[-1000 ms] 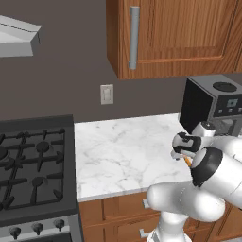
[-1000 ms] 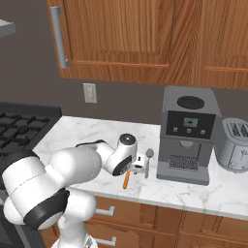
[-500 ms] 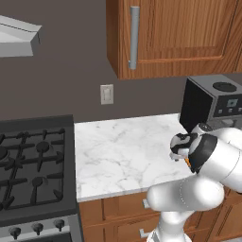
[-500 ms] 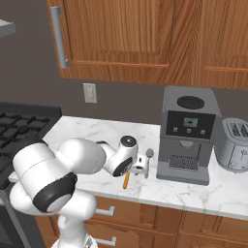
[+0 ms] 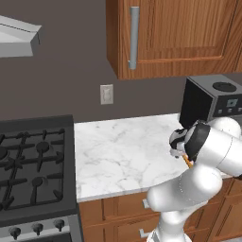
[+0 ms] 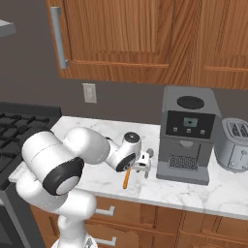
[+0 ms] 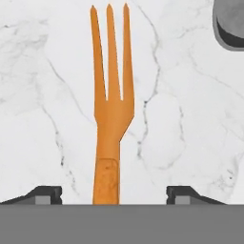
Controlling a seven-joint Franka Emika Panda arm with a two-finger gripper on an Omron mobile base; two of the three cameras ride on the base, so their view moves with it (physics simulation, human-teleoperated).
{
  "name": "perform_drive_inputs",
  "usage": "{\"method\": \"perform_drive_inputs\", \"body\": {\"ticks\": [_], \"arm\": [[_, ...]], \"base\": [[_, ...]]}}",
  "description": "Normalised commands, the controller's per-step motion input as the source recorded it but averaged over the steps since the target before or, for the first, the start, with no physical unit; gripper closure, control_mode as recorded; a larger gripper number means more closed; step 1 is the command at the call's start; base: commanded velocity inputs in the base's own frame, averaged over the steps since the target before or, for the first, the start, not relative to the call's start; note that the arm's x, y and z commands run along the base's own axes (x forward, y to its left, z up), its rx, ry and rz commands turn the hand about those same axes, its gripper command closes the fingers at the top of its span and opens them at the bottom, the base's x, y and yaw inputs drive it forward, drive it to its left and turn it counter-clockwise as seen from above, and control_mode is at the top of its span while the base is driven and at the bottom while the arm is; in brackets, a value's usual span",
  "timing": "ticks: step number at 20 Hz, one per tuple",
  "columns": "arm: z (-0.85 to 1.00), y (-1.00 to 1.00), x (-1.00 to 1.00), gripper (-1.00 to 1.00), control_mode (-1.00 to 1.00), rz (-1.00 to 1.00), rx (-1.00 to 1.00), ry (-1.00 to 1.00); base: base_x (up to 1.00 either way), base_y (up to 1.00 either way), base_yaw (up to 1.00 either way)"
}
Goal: Take the fork and place it on the left side of the plate. Then take the spoon and place it on the right side of the plate. Make sure they're directly next to the plate.
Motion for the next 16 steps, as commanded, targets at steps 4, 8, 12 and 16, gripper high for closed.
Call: {"method": "perform_drive_inputs", "body": {"ticks": [4,8,12,16], "arm": [[-0.31,0.0,0.0,1.0,-1.0,0.0,0.0,0.02],[-0.32,0.0,-0.22,1.0,-1.0,0.0,0.0,0.01],[-0.08,0.03,-0.47,1.0,-1.0,0.04,0.05,0.0],[0.37,0.26,-0.51,1.0,-1.0,0.04,0.05,0.0]], "base": [[0.0,0.0,0.0],[0.0,0.0,0.0],[0.0,0.0,0.0],[0.0,0.0,0.0]]}}
